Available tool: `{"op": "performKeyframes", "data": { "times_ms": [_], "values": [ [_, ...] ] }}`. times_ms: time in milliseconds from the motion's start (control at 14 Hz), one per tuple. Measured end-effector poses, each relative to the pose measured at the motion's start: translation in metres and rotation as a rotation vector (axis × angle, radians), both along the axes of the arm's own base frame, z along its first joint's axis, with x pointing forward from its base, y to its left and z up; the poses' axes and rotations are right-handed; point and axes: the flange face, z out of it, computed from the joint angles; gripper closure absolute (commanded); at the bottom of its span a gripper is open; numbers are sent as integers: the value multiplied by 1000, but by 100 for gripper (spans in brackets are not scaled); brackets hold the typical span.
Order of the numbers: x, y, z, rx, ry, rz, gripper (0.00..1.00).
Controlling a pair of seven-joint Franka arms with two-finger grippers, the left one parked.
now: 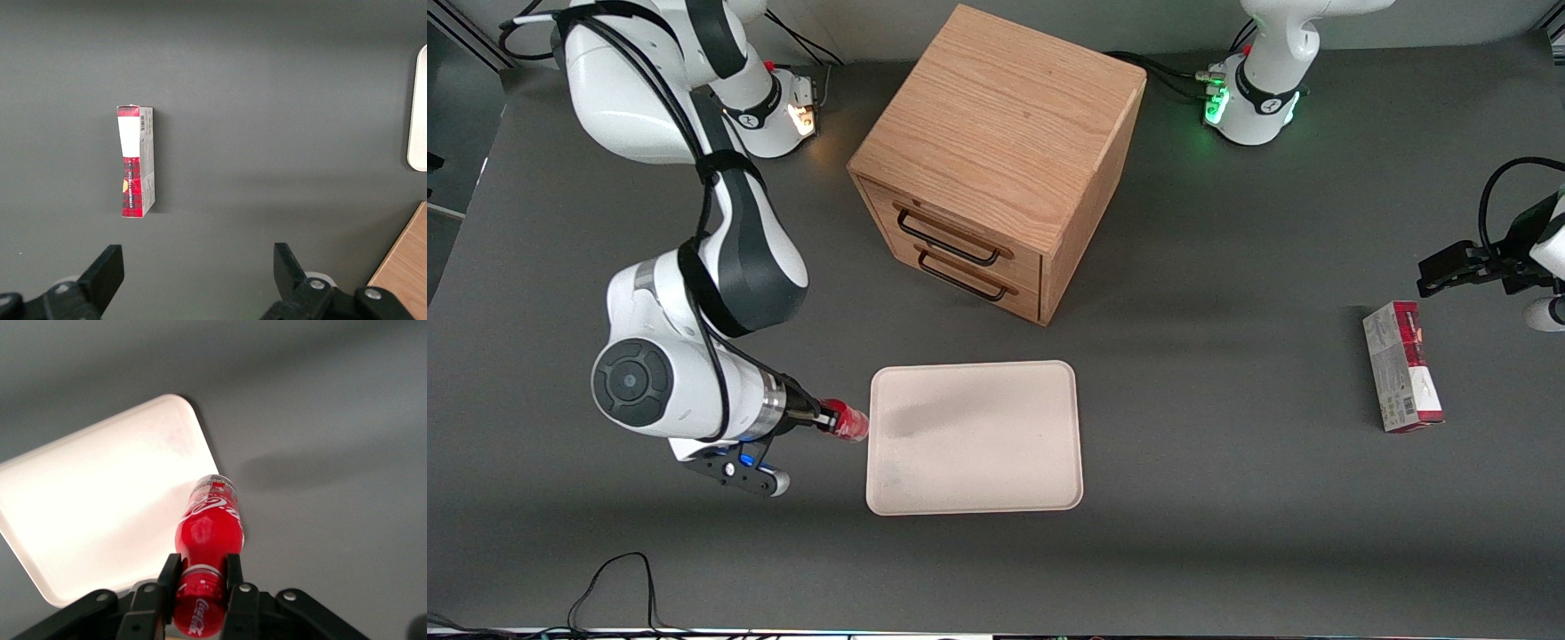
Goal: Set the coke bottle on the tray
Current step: 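Carry the bottle with the right gripper over the cream tray's corner, then lower the bottle onto the tray and open the right gripper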
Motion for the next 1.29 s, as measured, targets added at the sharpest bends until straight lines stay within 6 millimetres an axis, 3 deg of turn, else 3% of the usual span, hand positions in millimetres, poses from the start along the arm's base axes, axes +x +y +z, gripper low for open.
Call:
{"op": "performKeyframes", "data": {
  "times_ms": [500,929,1286],
  "values": [
    [12,7,-14,21,-64,-52,100],
    [20,32,-58,33,-111,-82,100],
    [21,40,-72,30,-127,-75,100]
  ]
}}
